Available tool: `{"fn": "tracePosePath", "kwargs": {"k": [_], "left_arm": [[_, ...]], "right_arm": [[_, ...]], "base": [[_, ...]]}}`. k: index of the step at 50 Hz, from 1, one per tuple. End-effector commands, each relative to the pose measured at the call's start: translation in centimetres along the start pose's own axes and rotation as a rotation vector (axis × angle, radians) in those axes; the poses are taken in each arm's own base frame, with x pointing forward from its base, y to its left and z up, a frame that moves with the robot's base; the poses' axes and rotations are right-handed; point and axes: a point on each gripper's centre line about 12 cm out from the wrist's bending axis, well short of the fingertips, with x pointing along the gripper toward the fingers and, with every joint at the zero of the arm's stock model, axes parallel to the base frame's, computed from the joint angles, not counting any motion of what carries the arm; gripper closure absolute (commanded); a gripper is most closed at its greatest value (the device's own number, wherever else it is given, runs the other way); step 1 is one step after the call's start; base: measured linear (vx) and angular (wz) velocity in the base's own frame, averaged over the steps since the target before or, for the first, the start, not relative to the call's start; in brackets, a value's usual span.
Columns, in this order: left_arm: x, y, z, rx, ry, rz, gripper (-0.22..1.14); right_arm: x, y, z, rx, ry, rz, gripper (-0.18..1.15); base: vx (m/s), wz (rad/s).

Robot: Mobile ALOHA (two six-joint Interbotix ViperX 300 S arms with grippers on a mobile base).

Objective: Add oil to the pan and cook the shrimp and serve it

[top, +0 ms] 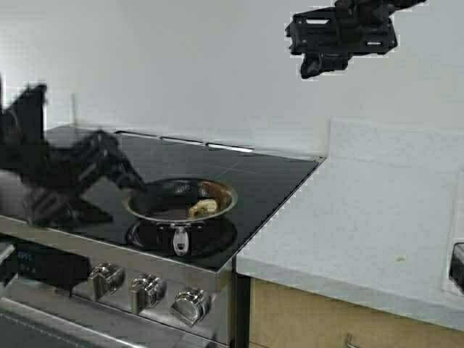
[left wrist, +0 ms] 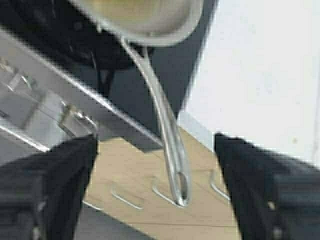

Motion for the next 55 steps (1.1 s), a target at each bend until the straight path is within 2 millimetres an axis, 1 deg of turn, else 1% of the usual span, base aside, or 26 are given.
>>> {"fn": "tracePosePath", "kwargs": {"k": [1, 10, 21, 25, 30, 37, 49, 55], "left_arm": [[1.4, 0.8, -1.3, -0.07, 0.011, -0.063, -0.09], [4.2, 1.8, -2.5, -0.213, 0.001, -0.203, -0.09], [7.8, 3.0, -3.0, -0.38, -0.011, -0.34, -0.09], [9.0, 2.9, -3.2, -0.4, -0.005, -0.373, -0.09], [10.7, 2.4, -3.1, -0.395, -0.006, -0.418, -0.09], [12.6, 1.7, -2.5, -0.406, -0.03, -0.462, -0.09], [15.2, 1.1, -2.1, -0.463, -0.036, -0.526, -0.09], [16.2, 1.2, -2.1, -0.484, -0.038, -0.54, -0.09]], "right_arm": [[-0.5, 0.0, 1.2, 0.001, -0.043, 0.002, 0.92], [-0.5, 0.1, 1.3, 0.0, -0.043, 0.002, 0.92], [-0.5, 0.1, 1.3, 0.0, -0.04, 0.002, 0.92], [-0.5, 0.1, 1.3, 0.0, -0.04, 0.002, 0.92], [-0.5, 0.1, 1.3, 0.0, -0.04, 0.002, 0.92], [-0.5, 0.1, 1.3, 0.0, -0.041, 0.002, 0.92], [-0.5, 0.1, 1.3, 0.0, -0.041, 0.003, 0.92], [-0.5, 0.1, 1.3, -0.001, -0.04, 0.004, 0.92]], "base": [[0.0, 0.0], [0.0, 0.0], [0.0, 0.0], [0.0, 0.0], [0.0, 0.0], [0.0, 0.0], [0.0, 0.0], [0.0, 0.0]]}}
